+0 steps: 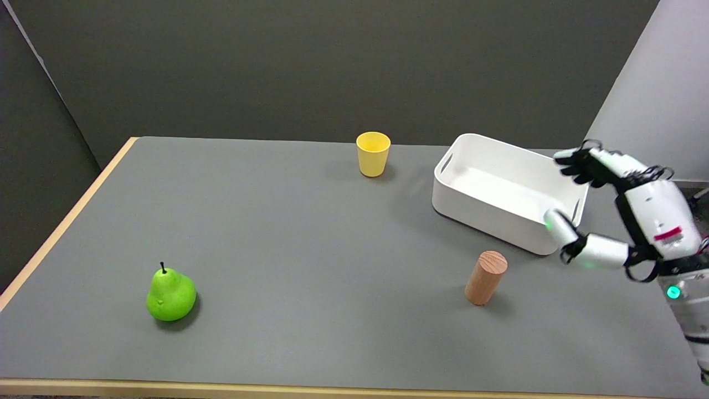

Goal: Pick up the wooden cylinder.

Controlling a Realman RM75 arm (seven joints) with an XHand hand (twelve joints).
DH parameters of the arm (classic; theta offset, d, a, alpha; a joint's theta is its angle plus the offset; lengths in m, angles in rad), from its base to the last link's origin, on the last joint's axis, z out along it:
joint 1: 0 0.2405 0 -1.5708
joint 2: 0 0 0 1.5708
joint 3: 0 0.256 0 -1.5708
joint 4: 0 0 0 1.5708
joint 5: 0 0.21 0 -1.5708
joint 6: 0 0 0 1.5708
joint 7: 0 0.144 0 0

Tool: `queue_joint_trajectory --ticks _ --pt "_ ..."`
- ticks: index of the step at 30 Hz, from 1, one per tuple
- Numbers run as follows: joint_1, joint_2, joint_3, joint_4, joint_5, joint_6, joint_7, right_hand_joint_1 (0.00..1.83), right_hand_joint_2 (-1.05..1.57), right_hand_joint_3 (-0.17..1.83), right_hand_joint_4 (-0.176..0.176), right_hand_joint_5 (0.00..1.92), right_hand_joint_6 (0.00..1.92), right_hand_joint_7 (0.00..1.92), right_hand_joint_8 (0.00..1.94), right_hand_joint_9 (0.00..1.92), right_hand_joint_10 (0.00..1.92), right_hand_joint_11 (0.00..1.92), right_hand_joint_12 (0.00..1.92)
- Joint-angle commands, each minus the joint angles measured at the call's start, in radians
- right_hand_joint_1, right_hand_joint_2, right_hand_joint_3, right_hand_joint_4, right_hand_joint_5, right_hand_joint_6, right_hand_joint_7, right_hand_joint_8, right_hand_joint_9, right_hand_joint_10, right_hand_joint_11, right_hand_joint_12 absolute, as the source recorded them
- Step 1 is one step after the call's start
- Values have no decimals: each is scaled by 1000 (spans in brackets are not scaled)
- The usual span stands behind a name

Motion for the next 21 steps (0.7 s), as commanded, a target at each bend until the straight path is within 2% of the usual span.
queue_joint_trajectory --ticks 1,3,8,21 --pt "41 -2 -318 10 -148 121 -184 623 677 873 44 436 885 642 806 600 1221 494 1687" --pt "67 -8 -363 5 -146 127 -199 627 678 873 45 439 895 646 813 603 1220 493 1687" --pt "94 -10 -419 24 -153 129 -365 627 678 876 41 444 906 650 821 606 1227 498 1691" --pt "137 25 -395 21 -118 123 -379 609 661 895 45 462 916 672 847 631 1234 512 1710"
